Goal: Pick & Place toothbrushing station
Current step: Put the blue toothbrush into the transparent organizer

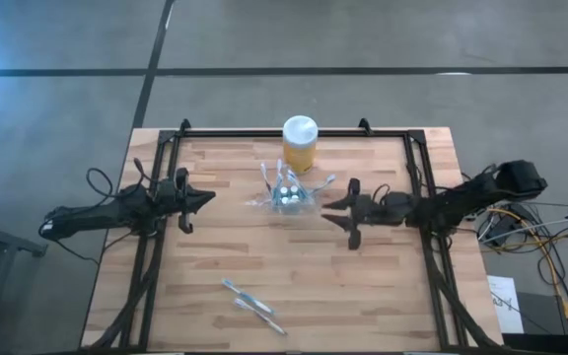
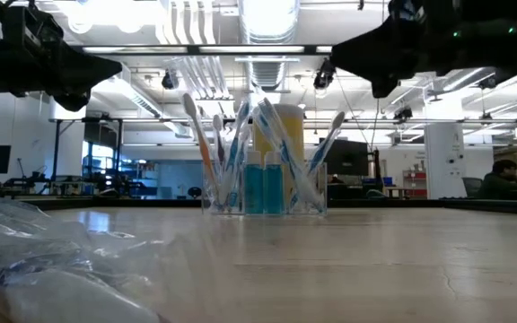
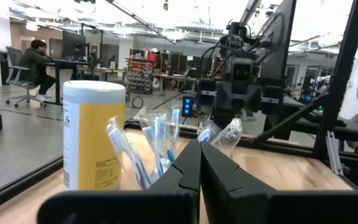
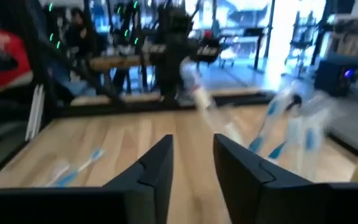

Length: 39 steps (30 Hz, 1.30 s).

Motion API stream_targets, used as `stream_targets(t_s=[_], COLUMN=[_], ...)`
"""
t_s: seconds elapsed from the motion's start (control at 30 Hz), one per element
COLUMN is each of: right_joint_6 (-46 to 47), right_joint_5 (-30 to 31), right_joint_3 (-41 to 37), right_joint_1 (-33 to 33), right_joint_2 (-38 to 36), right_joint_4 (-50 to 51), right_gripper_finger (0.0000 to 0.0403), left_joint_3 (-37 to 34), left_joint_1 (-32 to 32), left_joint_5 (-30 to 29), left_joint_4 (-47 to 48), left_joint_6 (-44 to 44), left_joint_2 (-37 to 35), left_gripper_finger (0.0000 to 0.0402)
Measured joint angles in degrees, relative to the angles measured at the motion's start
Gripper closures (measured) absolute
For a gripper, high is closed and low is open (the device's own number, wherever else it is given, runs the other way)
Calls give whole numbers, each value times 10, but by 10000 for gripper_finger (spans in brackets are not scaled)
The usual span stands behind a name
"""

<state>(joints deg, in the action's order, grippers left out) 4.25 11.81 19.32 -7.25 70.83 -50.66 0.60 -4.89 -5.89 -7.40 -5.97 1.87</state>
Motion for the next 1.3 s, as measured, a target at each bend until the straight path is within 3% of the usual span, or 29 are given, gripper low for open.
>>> stream_targets(t_s=[0.1,0.3,0.43,0.53,0.8,1.0,1.17,1.3], right_joint_6=[1,0,-2,3,108,215,224,223], right_joint_5=[26,64,63,62,153,153,150,123], right_joint_3=[17,47,79,132,295,453,612,739], right_joint_1=[-37,-116,-165,-188,-205,-200,-193,-182], right_joint_2=[0,64,124,174,286,365,441,508], right_joint_4=[53,38,-29,-21,196,372,549,631], right_gripper_finger=[320,388,390,390,390,390,390,388], left_joint_3=[0,0,0,0,0,0,0,0], left_joint_1=[0,0,0,0,0,0,0,0], left_joint_5=[0,16,40,48,55,72,73,73], left_joint_4=[1,13,28,35,36,63,66,67], left_joint_6=[-3,-16,-12,-22,-126,-148,-148,-152], left_joint_2=[0,0,0,2,9,12,13,13], left_gripper_finger=[399,399,399,399,396,392,392,387])
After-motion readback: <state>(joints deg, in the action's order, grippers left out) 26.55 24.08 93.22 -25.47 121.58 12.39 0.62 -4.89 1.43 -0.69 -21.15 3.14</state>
